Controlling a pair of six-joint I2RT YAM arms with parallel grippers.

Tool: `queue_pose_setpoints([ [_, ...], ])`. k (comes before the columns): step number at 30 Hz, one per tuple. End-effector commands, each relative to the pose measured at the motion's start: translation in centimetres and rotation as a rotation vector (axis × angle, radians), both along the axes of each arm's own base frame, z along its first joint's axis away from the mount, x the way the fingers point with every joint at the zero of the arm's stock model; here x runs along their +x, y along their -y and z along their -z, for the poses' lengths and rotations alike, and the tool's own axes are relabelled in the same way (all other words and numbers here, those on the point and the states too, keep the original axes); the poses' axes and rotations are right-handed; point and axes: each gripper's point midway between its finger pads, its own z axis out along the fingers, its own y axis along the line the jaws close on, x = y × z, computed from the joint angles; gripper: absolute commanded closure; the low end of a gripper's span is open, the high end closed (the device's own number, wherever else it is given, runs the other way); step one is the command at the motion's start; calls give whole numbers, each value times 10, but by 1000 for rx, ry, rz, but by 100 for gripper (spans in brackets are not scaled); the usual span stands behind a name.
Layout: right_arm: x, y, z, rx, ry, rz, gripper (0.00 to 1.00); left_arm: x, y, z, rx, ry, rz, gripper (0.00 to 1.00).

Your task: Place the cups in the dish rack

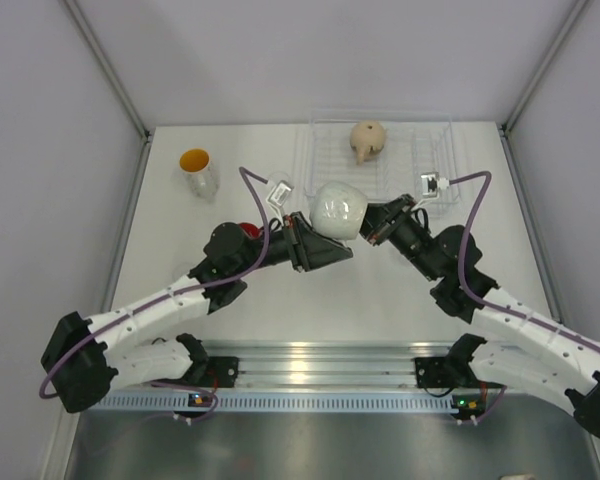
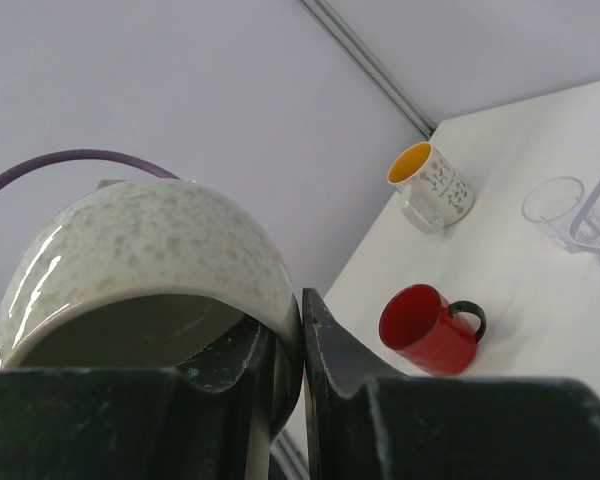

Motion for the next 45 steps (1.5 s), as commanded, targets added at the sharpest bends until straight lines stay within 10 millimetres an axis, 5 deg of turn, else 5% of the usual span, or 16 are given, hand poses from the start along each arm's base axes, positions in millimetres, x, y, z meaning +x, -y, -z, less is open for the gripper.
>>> queue_pose_setpoints([
  [1, -7, 19, -23, 61, 72, 37, 98, 13, -13, -51, -138, 128, -123, 100],
  [4, -6, 34, -20, 29, 58, 94, 60, 22, -9, -42, -87, 121, -153, 100],
  [6, -4, 46, -13, -10, 20, 152, 49, 29, -6, -38, -56, 134, -176, 100],
  [14, -11, 92, 17, -161, -105, 303, 22, 67, 7, -24, 154, 170, -294, 100],
  [20, -24, 129, 12, -205, -84, 402, 3, 134, 7, -3, 477, 239, -518, 100],
  [21, -25, 137, 6, -207, -76, 431, 1, 143, 6, -9, 511, 257, -550, 100],
  [23, -28, 147, 7, -225, -81, 455, 1, 172, 0, 12, 645, 287, -650, 100],
  [25, -31, 155, 3, -238, -76, 479, 1, 192, -5, 1, 701, 343, -732, 100],
  [26, -33, 158, 3, -245, -69, 484, 1, 203, 0, 22, 778, 336, -730, 100],
  [27, -34, 162, 0, -246, -65, 495, 0, 212, 2, 9, 772, 356, -754, 100],
  [29, -37, 166, 1, -261, -59, 502, 1, 230, 10, 30, 849, 369, -757, 100],
  [32, -40, 171, -1, -268, -51, 507, 1, 253, 16, 29, 876, 374, -780, 100],
  [37, -45, 180, 0, -299, -43, 523, 1, 303, 30, 64, 929, 289, -791, 100],
  [45, -50, 192, -1, -326, -32, 550, 1, 357, 17, 91, 952, 203, -863, 100],
])
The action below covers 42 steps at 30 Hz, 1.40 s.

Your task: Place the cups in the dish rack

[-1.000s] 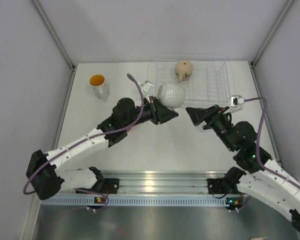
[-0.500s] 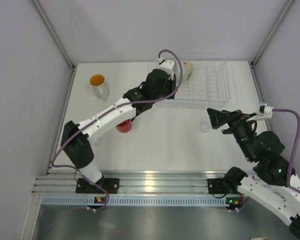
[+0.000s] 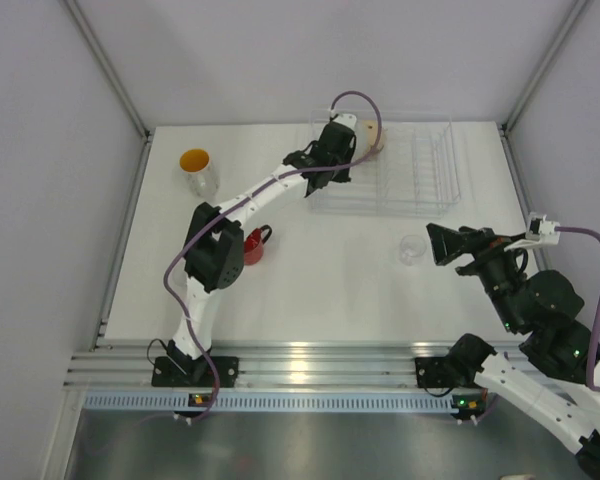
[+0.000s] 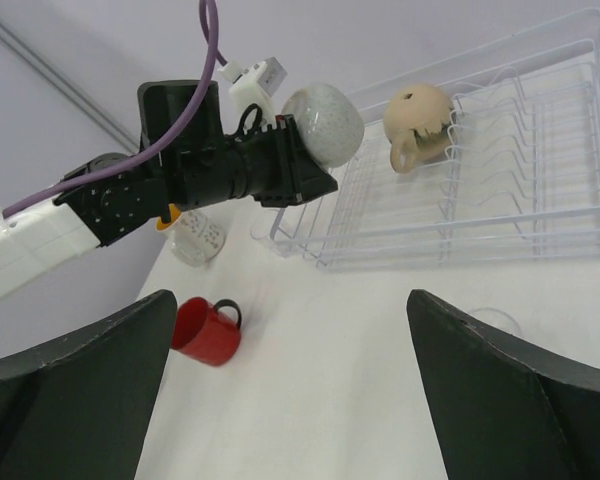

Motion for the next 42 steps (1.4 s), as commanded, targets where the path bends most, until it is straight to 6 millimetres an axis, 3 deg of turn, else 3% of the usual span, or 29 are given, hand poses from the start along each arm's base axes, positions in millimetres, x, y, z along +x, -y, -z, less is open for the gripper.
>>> queue_pose_setpoints([
  [1, -5, 14, -12, -10, 26, 35, 1, 36, -4, -76, -158, 155, -67, 100],
  [6, -4, 13, -7, -17, 16, 33, 1, 62, -14, -61, -212, 110, -73, 100],
  [12, -2, 10, -7, -19, 14, 33, 1, 77, -14, -45, -170, 120, -76, 100],
  [28, 1, 7, -1, -43, -6, 31, 1, 89, -18, 12, -120, 53, -118, 100],
  [42, 4, 5, 4, -58, -15, 34, 1, 100, -19, 25, -146, 28, -108, 90],
])
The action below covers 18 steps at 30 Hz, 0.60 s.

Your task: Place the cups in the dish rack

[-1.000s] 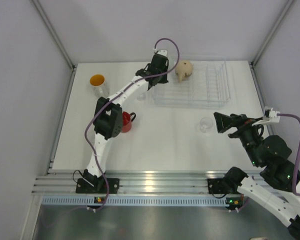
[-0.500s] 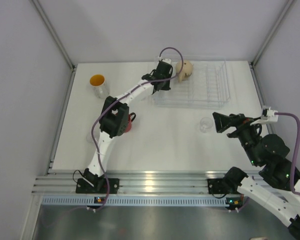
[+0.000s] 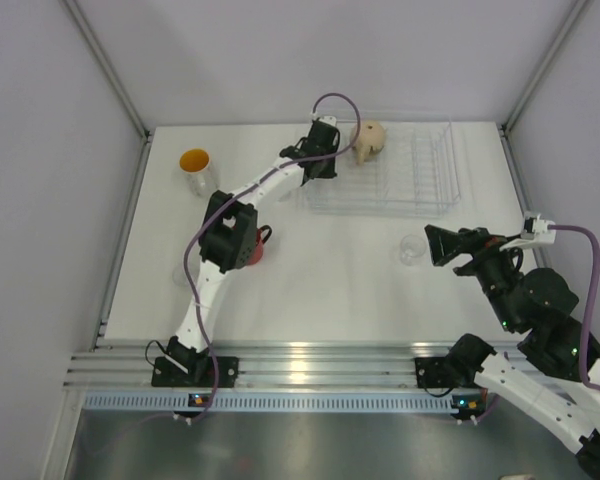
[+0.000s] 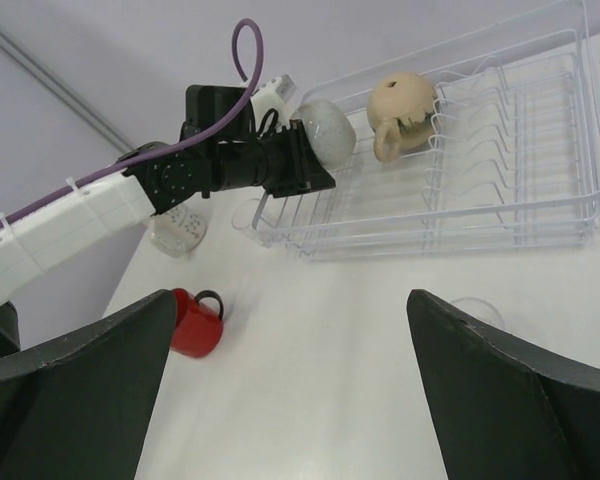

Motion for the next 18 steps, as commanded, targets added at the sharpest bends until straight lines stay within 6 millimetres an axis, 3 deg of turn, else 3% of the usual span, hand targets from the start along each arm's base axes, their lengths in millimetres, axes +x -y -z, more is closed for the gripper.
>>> queue_pose_setpoints([
  [1, 2, 2, -5, -15, 8, 15, 1, 30, 18, -59, -120, 163, 3, 90],
  [11, 4, 3, -4, -32, 8, 24, 1, 35, 26, -41, -138, 145, 9, 89],
  [18, 5, 4, -4, -43, 10, 29, 1, 36, 30, -40, -157, 148, 14, 76],
])
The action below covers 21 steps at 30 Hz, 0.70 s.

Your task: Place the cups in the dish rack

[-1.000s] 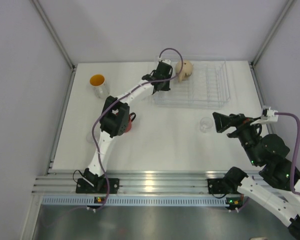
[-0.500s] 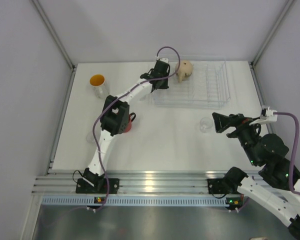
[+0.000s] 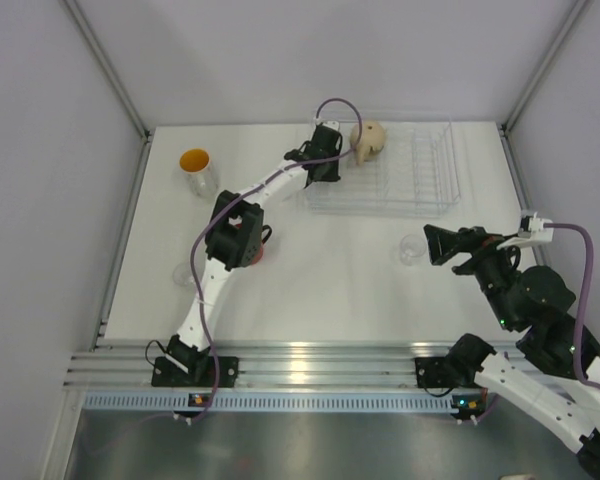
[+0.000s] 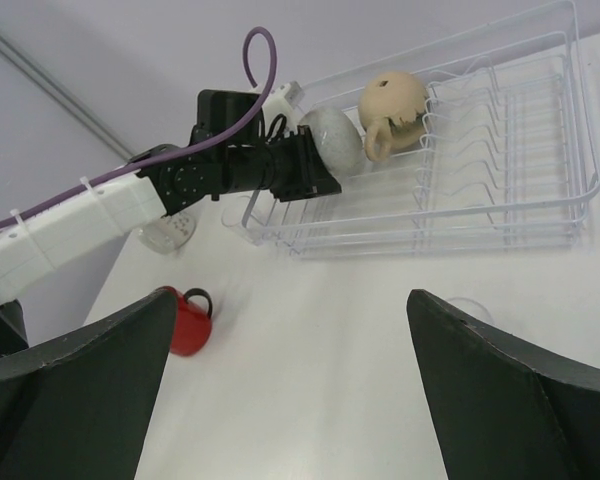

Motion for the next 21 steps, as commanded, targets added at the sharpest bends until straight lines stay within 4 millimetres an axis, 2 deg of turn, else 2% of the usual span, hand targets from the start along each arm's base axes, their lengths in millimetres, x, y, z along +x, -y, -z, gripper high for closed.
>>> queue_pose_setpoints([
  [1, 2, 4, -6, -19, 16, 19, 1, 31, 17, -64, -121, 180, -10, 74],
  [11, 3, 4, -8, -29, 21, 21, 1, 29, 18, -67, -125, 181, -3, 67],
  [17, 4, 3, -10, -35, 24, 19, 1, 25, 18, -77, -138, 186, -1, 66],
  [21, 3, 1, -10, -32, 23, 12, 1, 31, 15, -87, -138, 222, -23, 60],
])
